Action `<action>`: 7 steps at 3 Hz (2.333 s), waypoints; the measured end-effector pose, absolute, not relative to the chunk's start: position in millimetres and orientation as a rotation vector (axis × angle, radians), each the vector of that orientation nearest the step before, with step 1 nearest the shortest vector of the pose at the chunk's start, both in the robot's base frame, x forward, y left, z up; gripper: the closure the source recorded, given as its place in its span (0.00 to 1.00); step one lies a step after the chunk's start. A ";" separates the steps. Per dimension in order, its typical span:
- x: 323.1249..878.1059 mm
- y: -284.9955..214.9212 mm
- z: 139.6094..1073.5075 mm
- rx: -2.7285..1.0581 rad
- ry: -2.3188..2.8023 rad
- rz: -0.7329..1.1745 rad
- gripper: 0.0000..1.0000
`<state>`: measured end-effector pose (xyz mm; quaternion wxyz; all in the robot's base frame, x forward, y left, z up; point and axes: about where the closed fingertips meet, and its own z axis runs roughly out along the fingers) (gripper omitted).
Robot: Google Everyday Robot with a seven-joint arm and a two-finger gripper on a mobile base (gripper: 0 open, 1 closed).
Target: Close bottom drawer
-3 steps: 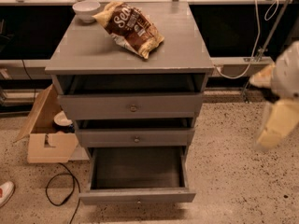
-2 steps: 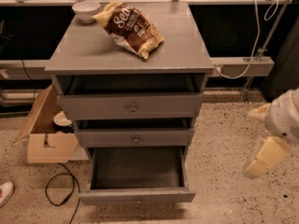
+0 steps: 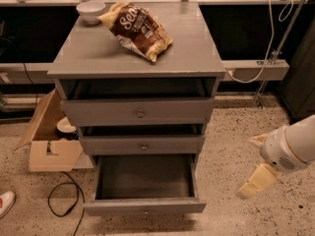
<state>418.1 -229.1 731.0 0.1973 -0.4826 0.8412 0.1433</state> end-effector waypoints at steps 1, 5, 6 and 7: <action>415.8 -228.4 730.9 -1.358 2.358 0.409 0.00; 454.1 -161.6 434.6 -1.567 2.165 0.966 0.00; 442.7 -154.9 410.0 -1.549 2.175 1.029 0.00; 448.1 -156.7 404.7 -1.539 2.181 1.044 0.00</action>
Offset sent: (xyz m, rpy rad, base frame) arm 0.0182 0.0144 -0.1294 0.1134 0.1817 0.0999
